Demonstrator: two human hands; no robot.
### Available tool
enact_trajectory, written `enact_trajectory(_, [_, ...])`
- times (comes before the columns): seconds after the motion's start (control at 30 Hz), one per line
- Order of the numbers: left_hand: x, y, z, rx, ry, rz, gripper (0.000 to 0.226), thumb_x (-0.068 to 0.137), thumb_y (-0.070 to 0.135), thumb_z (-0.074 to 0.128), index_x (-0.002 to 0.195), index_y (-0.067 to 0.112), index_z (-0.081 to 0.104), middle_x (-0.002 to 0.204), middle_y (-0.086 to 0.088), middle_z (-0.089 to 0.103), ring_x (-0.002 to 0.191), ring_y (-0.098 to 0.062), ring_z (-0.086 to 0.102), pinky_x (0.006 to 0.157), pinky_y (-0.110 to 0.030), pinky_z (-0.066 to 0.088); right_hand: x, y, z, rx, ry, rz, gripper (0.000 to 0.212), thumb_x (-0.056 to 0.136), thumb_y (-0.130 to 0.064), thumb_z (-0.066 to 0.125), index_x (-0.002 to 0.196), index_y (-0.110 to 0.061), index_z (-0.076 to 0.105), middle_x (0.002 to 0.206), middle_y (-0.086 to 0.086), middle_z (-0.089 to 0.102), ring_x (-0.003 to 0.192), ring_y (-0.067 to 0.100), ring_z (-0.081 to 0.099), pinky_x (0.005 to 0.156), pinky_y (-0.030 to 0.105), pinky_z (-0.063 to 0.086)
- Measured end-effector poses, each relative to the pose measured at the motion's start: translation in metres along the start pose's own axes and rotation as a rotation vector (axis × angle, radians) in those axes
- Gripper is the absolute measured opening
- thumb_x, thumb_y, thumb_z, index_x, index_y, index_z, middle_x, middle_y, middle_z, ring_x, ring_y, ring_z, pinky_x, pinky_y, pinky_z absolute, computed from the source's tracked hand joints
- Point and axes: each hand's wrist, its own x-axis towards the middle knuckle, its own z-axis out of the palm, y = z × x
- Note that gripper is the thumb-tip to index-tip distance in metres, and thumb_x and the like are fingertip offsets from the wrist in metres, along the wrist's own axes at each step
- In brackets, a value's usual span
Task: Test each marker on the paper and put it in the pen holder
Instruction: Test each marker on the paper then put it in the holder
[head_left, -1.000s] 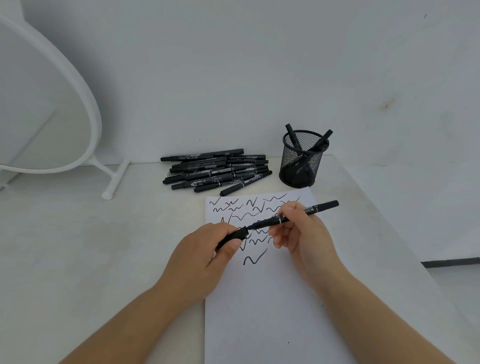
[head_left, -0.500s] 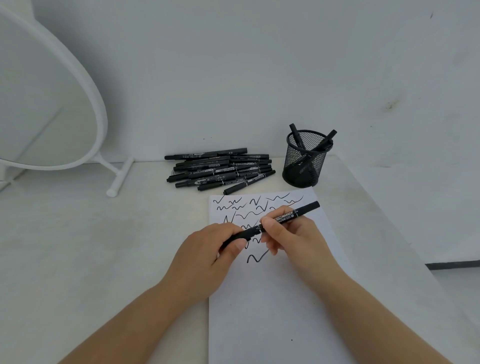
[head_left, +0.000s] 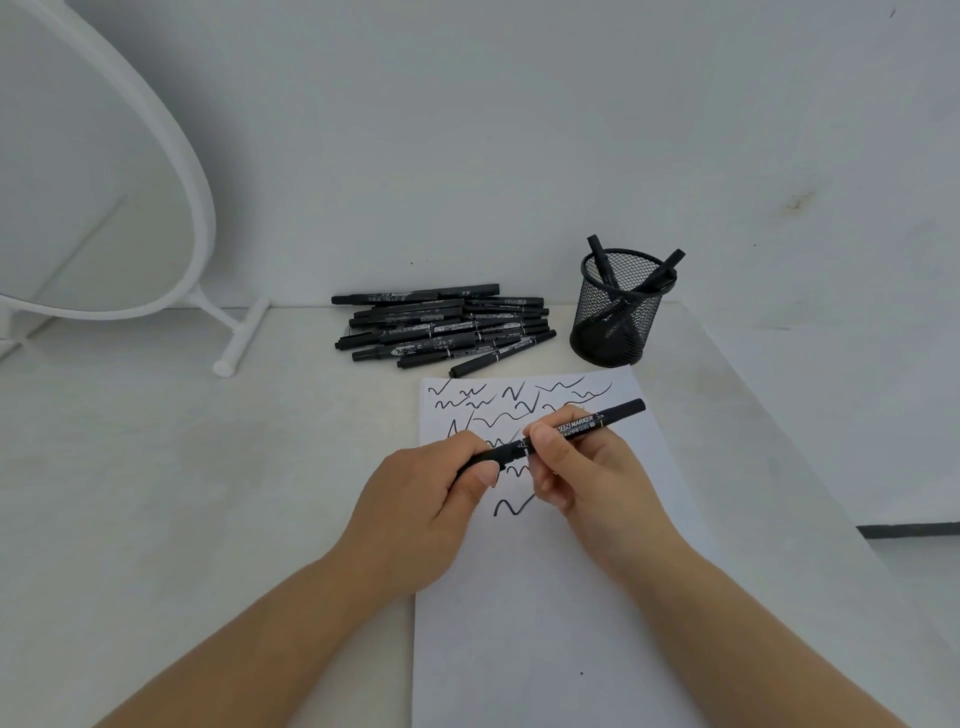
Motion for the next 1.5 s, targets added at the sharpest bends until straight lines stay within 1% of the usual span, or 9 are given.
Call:
enact_trajectory(0.33, [0.003,0.007,0.003,-0.094,0.013,-0.008,0.023,0.087,0.035,0.037,0.078,0.022,0.054,0.055,0.019,0.050,0.048,-0.006,0.042,0.046,-0.016,0.027,0.003,0.004,0.002,0.123,0.005,-0.028,0.014,0.079,-0.025,0.054,0.067,-0.023,0.059,0.051,-0.005,0.047,0.051,0.009,0.041,0.048,0.017,0.036])
enact_trajectory(0.63, [0.002,0.000,0.005,-0.178,-0.003,-0.046,0.022,0.086,0.036,0.037,0.074,0.028,0.053,0.050,0.015,0.047,0.045,-0.007,0.039,0.046,-0.017,0.027,0.002,0.004,0.004,0.027,0.007,-0.033,0.014,0.088,-0.020,0.056,0.074,-0.017,0.054,0.053,-0.005,0.046,0.052,0.009,0.041,0.049,0.019,0.036])
enact_trajectory(0.73, [0.002,-0.005,0.005,-0.177,0.001,-0.071,0.024,0.086,0.040,0.036,0.075,0.028,0.054,0.051,0.011,0.044,0.046,-0.008,0.038,0.046,-0.018,0.027,0.002,-0.001,0.006,-0.106,0.038,-0.027,0.020,0.093,-0.015,0.051,0.074,-0.016,0.056,0.052,-0.009,0.049,0.050,0.007,0.043,0.049,0.018,0.037])
enact_trajectory(0.87, [0.001,-0.006,0.007,-0.174,0.044,-0.120,0.025,0.086,0.044,0.037,0.074,0.030,0.054,0.051,0.011,0.046,0.046,-0.008,0.039,0.047,-0.021,0.029,0.002,-0.002,0.005,-0.412,0.149,-0.070,0.023,0.090,-0.030,0.053,0.070,-0.020,0.054,0.052,-0.014,0.055,0.048,0.001,0.045,0.051,0.012,0.038])
enact_trajectory(1.03, [0.004,-0.008,0.004,-0.107,0.174,-0.254,0.028,0.093,0.031,0.044,0.068,0.024,0.054,0.048,0.021,0.051,0.045,-0.005,0.043,0.046,-0.020,0.030,0.000,-0.005,0.004,-0.706,0.292,-0.398,0.019,0.088,-0.022,0.060,0.069,-0.026,0.056,0.056,-0.013,0.052,0.056,0.004,0.047,0.055,0.012,0.037])
enact_trajectory(1.1, [0.003,-0.005,0.005,-0.067,0.164,-0.234,0.027,0.092,0.032,0.044,0.069,0.021,0.054,0.048,0.016,0.052,0.045,-0.008,0.043,0.046,-0.022,0.030,-0.002,-0.010,0.009,-0.959,0.269,-0.621,0.011,0.082,-0.015,0.062,0.089,-0.022,0.067,0.069,-0.011,0.056,0.055,0.009,0.050,0.052,0.016,0.040])
enact_trajectory(1.17, [0.001,0.001,0.005,-0.032,0.144,-0.182,0.028,0.091,0.035,0.043,0.066,0.024,0.049,0.047,0.008,0.050,0.046,-0.011,0.042,0.049,-0.028,0.033,-0.003,-0.013,0.011,-1.213,0.238,-0.780,0.028,0.074,-0.006,0.067,0.100,-0.018,0.070,0.075,-0.003,0.061,0.051,0.013,0.052,0.041,0.024,0.043])
enact_trajectory(1.27, [0.004,0.006,0.002,0.003,0.153,-0.137,0.032,0.091,0.035,0.043,0.060,0.029,0.042,0.049,0.005,0.049,0.050,-0.014,0.045,0.050,-0.029,0.033,0.000,-0.019,0.011,-1.388,0.204,-0.886,0.038,0.059,0.003,0.076,0.091,-0.016,0.072,0.076,0.001,0.063,0.058,0.017,0.058,0.033,0.023,0.040])
enact_trajectory(1.5, [0.028,0.008,0.004,-0.028,0.167,-0.002,0.029,0.093,0.038,0.040,0.066,0.031,0.046,0.049,0.008,0.046,0.053,-0.012,0.043,0.052,-0.026,0.032,0.027,-0.035,-0.007,-1.600,0.044,-1.025,0.029,0.055,0.002,0.078,0.077,-0.014,0.067,0.074,-0.001,0.060,0.059,0.017,0.053,0.042,0.026,0.043])
